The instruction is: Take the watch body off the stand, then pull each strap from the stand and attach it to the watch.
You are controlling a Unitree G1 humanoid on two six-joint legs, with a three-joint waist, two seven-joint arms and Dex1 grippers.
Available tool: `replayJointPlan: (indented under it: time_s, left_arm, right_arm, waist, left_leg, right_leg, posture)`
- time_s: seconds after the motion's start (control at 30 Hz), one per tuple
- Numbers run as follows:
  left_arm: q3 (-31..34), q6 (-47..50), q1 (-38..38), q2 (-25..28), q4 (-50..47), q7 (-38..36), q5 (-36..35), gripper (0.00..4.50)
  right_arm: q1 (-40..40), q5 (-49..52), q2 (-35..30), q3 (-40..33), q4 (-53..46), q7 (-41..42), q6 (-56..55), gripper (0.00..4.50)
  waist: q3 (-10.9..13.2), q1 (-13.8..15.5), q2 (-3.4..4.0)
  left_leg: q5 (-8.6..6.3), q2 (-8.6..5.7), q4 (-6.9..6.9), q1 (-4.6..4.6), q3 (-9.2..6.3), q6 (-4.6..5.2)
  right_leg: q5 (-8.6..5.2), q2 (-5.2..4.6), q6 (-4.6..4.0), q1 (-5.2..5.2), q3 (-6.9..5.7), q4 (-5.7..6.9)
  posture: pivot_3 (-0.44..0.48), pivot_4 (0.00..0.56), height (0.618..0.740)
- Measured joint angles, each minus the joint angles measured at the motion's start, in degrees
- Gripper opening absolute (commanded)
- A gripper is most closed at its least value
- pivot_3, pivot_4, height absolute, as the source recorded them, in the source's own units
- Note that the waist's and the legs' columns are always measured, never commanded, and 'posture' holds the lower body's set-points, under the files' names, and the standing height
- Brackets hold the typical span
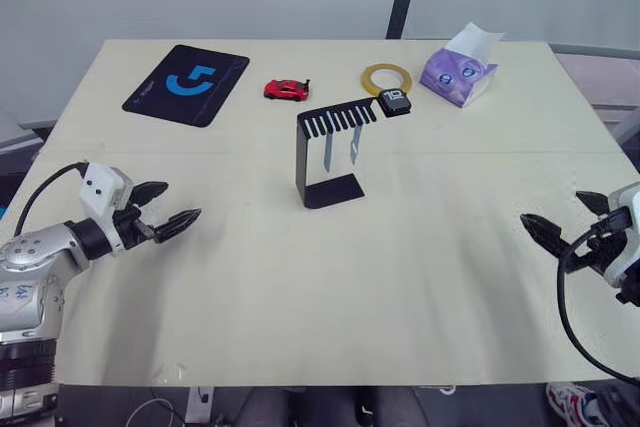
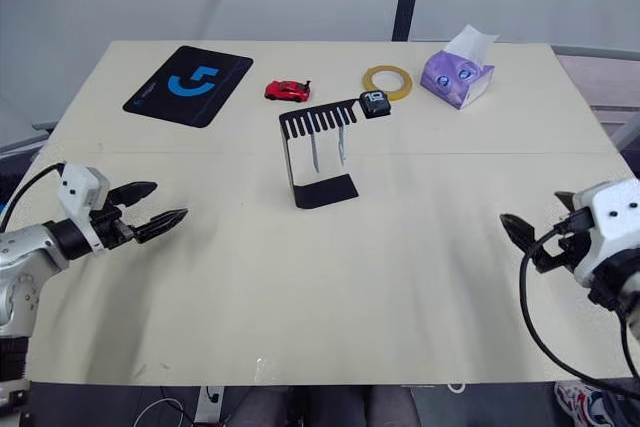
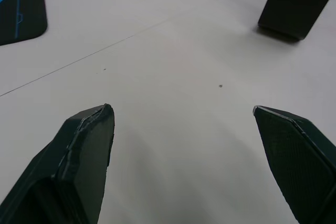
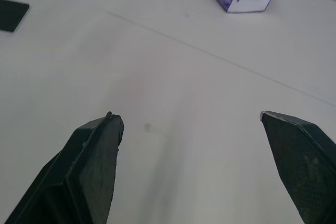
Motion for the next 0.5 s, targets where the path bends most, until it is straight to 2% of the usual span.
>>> replayJointPlan:
  time_s: [0.1,0.27,0.37,0.5]
  left_arm:
    - [-0.2,5.1,-2.3,0.8,-3.5,-3.0,-4.4,4.50]
    - [-1.8,16.2,-14.3,0.9,-12.0,-4.5,-16.0,4.50]
    - [-4.6,18.0,-20.4,-1.8,-13.3,-3.3,-17.9,4.50]
    - [-7.9,18.2,-25.5,-4.1,-12.8,-2.7,-17.8,4.50]
  right_arm:
    - [-1.7,1.6,1.8,0.3,-5.6,-4.6,3.9,4.46]
    - [-18.1,13.9,7.7,5.0,-17.1,-18.9,18.4,4.46]
    - [-28.2,20.0,10.4,8.8,-18.3,-26.9,26.3,4.46]
    - [-36.1,22.8,14.5,12.0,-17.9,-35.2,32.7,4.46]
  waist:
    - [0.0,0.0,0.00]
    - [0.0,-0.2,-0.01]
    - [0.0,-0.2,-0.01]
    - [0.0,-0.2,-0.01]
  left_leg:
    - [0.00,0.00,0.05,-0.04,-0.05,0.00]
    - [-0.02,0.03,0.31,-0.12,-0.35,-0.04]
    - [-0.01,-0.04,0.30,-0.16,-0.40,-0.03]
    - [0.02,-0.14,0.32,-0.29,-0.45,0.01]
  right_leg:
    - [0.00,0.00,0.00,0.00,-0.01,0.01]
    - [0.01,-0.02,-0.03,0.07,0.16,0.09]
    - [0.01,0.13,-0.04,0.07,0.09,0.08]
    - [0.01,0.27,-0.02,0.02,-0.09,0.07]
  posture:
    - [0.000,0.150,0.738]
    - [0.000,0.150,0.738]
    - [0.000,0.150,0.738]
    - [0.000,0.150,0.738]
